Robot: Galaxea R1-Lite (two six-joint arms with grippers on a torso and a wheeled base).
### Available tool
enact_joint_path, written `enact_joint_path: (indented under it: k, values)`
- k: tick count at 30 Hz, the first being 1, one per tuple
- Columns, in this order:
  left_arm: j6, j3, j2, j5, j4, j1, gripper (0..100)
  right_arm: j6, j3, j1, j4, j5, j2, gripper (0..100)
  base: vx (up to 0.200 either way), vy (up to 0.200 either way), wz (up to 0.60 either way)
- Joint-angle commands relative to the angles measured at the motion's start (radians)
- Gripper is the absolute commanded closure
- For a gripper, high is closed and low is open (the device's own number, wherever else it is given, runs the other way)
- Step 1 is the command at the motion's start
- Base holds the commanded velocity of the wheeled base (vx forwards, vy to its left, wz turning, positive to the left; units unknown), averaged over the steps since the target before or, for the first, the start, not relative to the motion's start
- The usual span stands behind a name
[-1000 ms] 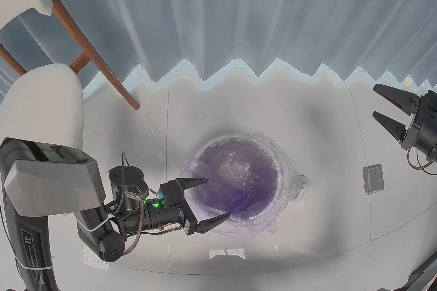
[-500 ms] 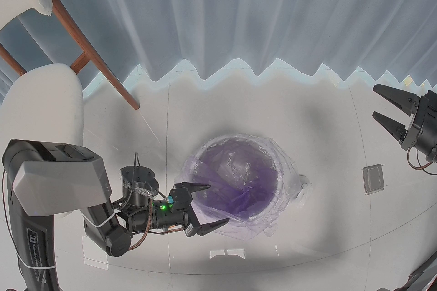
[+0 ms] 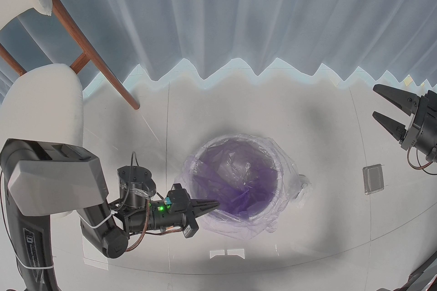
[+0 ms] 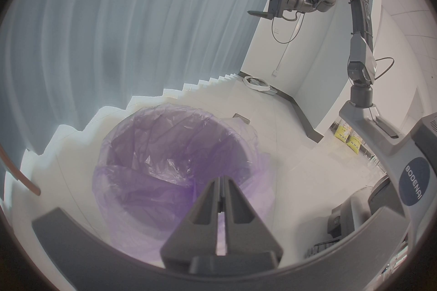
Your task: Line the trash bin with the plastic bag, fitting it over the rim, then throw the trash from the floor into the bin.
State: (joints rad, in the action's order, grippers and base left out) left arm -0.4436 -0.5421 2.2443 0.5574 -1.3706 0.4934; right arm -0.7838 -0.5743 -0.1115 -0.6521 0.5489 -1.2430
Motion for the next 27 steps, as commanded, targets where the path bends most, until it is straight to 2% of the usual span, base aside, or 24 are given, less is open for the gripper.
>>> enact_joint_path:
  k: [1,2,5,7,8,9,10,13,14,15,17,18,19,23,24,25,27]
  values:
    - [0.000,0.123,-0.149,0.002,0.002,0.002,100,0.000,-0.001,0.000,-0.001,0.000,0.000,0,0.000,0.000,0.00]
    - [0.000,0.151,-0.186,0.002,0.005,0.005,0,0.000,-0.001,0.000,0.000,0.000,0.000,0,0.000,0.000,0.00]
    - [0.002,0.176,-0.282,0.001,0.028,0.010,0,0.000,-0.001,0.000,0.000,0.000,0.000,0,0.000,0.000,0.00]
    - [0.019,0.152,-0.408,0.001,0.076,0.011,0,0.000,-0.001,0.000,0.000,0.000,0.000,0,0.000,0.000,0.00]
    - [0.026,0.097,-0.558,-0.001,0.203,0.002,0,0.000,0.001,0.000,-0.001,0.000,0.002,0,0.000,0.000,0.00]
    - [0.031,0.068,-0.615,-0.001,0.268,0.001,0,0.000,0.001,0.000,0.000,0.000,0.002,0,0.000,0.000,0.00]
    - [0.051,0.007,-0.716,-0.004,0.403,0.001,0,0.000,0.001,0.000,-0.001,0.000,0.000,0,0.000,0.000,0.00]
    - [0.235,-0.139,-0.943,0.004,0.786,0.011,0,0.000,0.001,0.000,-0.001,0.000,-0.004,0,0.000,0.000,0.00]
    - [0.299,-0.156,-0.960,0.006,0.846,0.024,0,0.000,0.001,0.000,0.000,0.000,-0.006,0,0.000,0.000,0.00]
    - [0.347,-0.148,-0.957,0.004,0.826,0.039,0,0.000,0.001,0.000,-0.001,0.000,-0.006,0,0.000,0.000,0.00]
    - [0.470,-0.084,-0.945,0.002,0.697,0.057,0,0.000,0.001,0.000,-0.001,0.000,-0.006,0,0.000,0.000,0.00]
    - [0.470,-0.084,-0.945,0.002,0.697,0.057,0,0.000,0.001,0.000,-0.001,0.000,-0.006,0,0.000,0.000,0.00]
    - [0.706,-0.033,-0.943,0.004,0.565,0.065,0,0.000,0.001,0.000,0.000,0.000,-0.003,0,0.000,0.000,0.00]
    - [1.252,-0.047,-0.954,0.002,0.315,0.070,0,0.000,0.001,0.000,0.000,0.000,-0.003,0,0.000,0.000,0.00]
    - [1.324,-0.055,-0.953,-0.001,0.263,0.068,0,0.000,0.001,0.000,-0.001,0.000,-0.003,0,0.000,0.000,0.00]
    - [1.353,-0.056,-0.951,-0.002,0.222,0.068,0,0.000,0.001,0.000,0.000,0.000,-0.003,0,0.000,0.000,0.00]
    - [1.367,-0.042,-0.950,0.007,0.153,0.062,0,0.000,0.001,0.000,0.000,0.000,-0.003,0,0.000,0.000,0.00]
